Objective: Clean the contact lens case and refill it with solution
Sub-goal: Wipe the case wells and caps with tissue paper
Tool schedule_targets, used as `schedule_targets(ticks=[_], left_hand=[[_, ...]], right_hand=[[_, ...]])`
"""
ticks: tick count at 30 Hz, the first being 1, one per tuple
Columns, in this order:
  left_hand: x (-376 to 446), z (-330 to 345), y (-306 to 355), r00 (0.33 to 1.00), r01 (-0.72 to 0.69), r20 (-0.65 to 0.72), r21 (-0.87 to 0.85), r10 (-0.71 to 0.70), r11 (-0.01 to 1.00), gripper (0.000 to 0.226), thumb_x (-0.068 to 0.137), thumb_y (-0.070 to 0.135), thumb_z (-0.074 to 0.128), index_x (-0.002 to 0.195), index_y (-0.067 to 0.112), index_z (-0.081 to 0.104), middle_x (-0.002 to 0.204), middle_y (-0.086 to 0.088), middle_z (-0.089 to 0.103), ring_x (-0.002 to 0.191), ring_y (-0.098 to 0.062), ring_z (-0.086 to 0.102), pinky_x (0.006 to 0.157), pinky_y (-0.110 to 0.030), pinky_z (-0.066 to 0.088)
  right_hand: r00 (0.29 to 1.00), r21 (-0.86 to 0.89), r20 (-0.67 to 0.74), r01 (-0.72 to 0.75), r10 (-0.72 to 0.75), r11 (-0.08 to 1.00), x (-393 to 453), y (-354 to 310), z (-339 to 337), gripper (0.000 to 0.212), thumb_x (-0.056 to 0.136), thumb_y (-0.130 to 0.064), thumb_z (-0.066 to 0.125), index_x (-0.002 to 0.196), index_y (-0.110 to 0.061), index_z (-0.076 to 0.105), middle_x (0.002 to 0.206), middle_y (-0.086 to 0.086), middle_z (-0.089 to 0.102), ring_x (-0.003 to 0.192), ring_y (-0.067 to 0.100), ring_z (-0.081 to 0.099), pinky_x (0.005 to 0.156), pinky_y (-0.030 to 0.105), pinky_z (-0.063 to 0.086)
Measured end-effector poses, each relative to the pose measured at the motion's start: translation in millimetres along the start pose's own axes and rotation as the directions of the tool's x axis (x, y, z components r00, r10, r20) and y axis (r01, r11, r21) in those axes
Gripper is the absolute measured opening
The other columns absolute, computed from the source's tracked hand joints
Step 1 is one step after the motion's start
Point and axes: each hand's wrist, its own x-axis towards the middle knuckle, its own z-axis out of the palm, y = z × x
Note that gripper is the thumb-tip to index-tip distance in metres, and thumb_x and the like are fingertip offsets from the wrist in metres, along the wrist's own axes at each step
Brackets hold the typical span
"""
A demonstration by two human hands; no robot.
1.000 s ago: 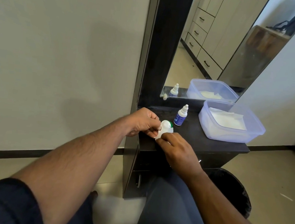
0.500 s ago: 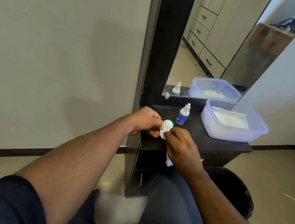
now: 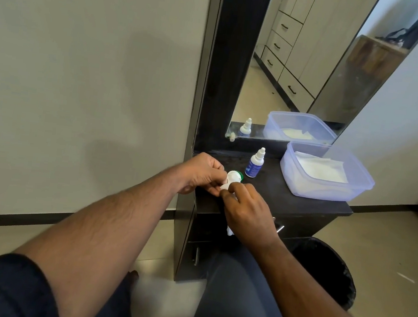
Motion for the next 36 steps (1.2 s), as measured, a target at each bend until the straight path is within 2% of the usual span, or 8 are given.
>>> schedule_targets(ticks=[7, 10, 13, 16, 20, 24, 28, 36], left_hand=[[-2.8, -0.2, 1.1, 1.000, 0.006, 0.024, -0.025, -0.006, 1.000, 0.011, 0.082, -0.003, 0.061, 0.073, 0.002, 0.066, 0.069, -0.013, 0.067, 0.057, -0.015, 0.065, 0.054, -0.022, 0.056], [-2.3, -0.2, 1.6, 0.999, 0.013, 0.037, -0.050, -0.011, 0.999, 0.013, 0.083, -0.004, 0.059, 0.074, 0.001, 0.065, 0.068, -0.014, 0.068, 0.055, -0.014, 0.065, 0.052, -0.021, 0.056], [-1.6, -0.6, 1.8, 1.000, 0.012, 0.029, -0.068, -0.010, 0.998, 0.010, 0.084, -0.005, 0.059, 0.077, -0.001, 0.066, 0.068, -0.015, 0.067, 0.053, -0.013, 0.064, 0.049, -0.021, 0.055], [-3.0, -0.6, 2.6, 0.999, 0.022, 0.027, -0.066, -0.020, 0.998, 0.008, 0.084, -0.004, 0.059, 0.081, -0.002, 0.066, 0.071, -0.016, 0.066, 0.053, -0.013, 0.064, 0.049, -0.020, 0.054], [-5.0, -1.1, 3.4, 1.000, 0.017, 0.026, -0.093, -0.014, 0.996, 0.011, 0.085, -0.005, 0.058, 0.078, -0.001, 0.065, 0.070, -0.016, 0.065, 0.052, -0.013, 0.063, 0.048, -0.020, 0.054], [-4.9, -0.7, 3.2, 0.999, 0.012, 0.037, -0.080, -0.009, 0.997, 0.013, 0.085, -0.007, 0.056, 0.075, -0.002, 0.063, 0.069, -0.016, 0.063, 0.050, -0.013, 0.062, 0.047, -0.020, 0.054], [-4.6, -1.1, 3.2, 0.999, 0.015, 0.046, -0.071, -0.012, 0.997, 0.014, 0.085, -0.007, 0.057, 0.073, -0.001, 0.063, 0.066, -0.014, 0.063, 0.050, -0.013, 0.062, 0.047, -0.020, 0.054], [-5.3, -1.4, 3.6, 0.999, 0.014, 0.045, -0.046, -0.012, 0.999, 0.016, 0.084, -0.006, 0.057, 0.071, 0.000, 0.063, 0.062, -0.012, 0.064, 0.050, -0.013, 0.061, 0.047, -0.021, 0.054]], right_hand=[[0.996, 0.070, -0.010, -0.089, 0.090, 0.994, -3.8, -1.9, 2.7, 0.006, 0.082, -0.010, 0.067, 0.084, -0.005, 0.067, 0.082, 0.011, 0.060, 0.068, 0.021, 0.054, 0.056, 0.032, 0.050], [0.984, 0.199, -0.029, -0.169, 0.178, 0.965, -12.2, -0.8, 3.6, 0.023, 0.089, -0.014, 0.049, 0.084, -0.002, 0.068, 0.085, 0.012, 0.061, 0.074, 0.024, 0.058, 0.065, 0.033, 0.054], [0.942, 0.306, -0.093, -0.280, 0.321, 0.910, -11.3, -0.1, 0.2, 0.024, 0.087, -0.013, 0.052, 0.089, 0.000, 0.072, 0.090, 0.012, 0.065, 0.080, 0.022, 0.063, 0.072, 0.025, 0.051], [0.877, 0.427, -0.111, -0.383, 0.468, 0.819, -7.2, -1.0, 1.3, 0.014, 0.082, 0.003, 0.066, 0.094, 0.000, 0.072, 0.094, 0.012, 0.067, 0.086, 0.017, 0.063, 0.079, 0.015, 0.048], [0.821, 0.593, -0.064, -0.426, 0.567, 0.683, -7.0, -2.1, 1.4, 0.015, 0.082, 0.001, 0.067, 0.094, -0.005, 0.073, 0.096, 0.005, 0.068, 0.090, 0.009, 0.063, 0.083, 0.012, 0.048], [0.716, 0.722, 0.133, -0.544, 0.685, 0.428, -5.8, 4.7, -0.9, 0.014, 0.082, -0.004, 0.070, 0.091, -0.014, 0.074, 0.091, -0.006, 0.069, 0.088, 0.006, 0.065, 0.078, 0.013, 0.050], [0.760, 0.676, 0.175, -0.555, 0.626, 0.485, -2.5, 12.6, -3.4, 0.015, 0.080, -0.004, 0.073, 0.091, -0.014, 0.074, 0.087, -0.014, 0.065, 0.086, 0.004, 0.064, 0.077, 0.008, 0.048], [0.854, 0.605, 0.155, -0.480, 0.497, 0.636, -2.1, 20.3, -6.4, 0.012, 0.080, -0.006, 0.073, 0.092, -0.009, 0.074, 0.090, -0.006, 0.065, 0.083, 0.003, 0.061, 0.075, 0.008, 0.048]])
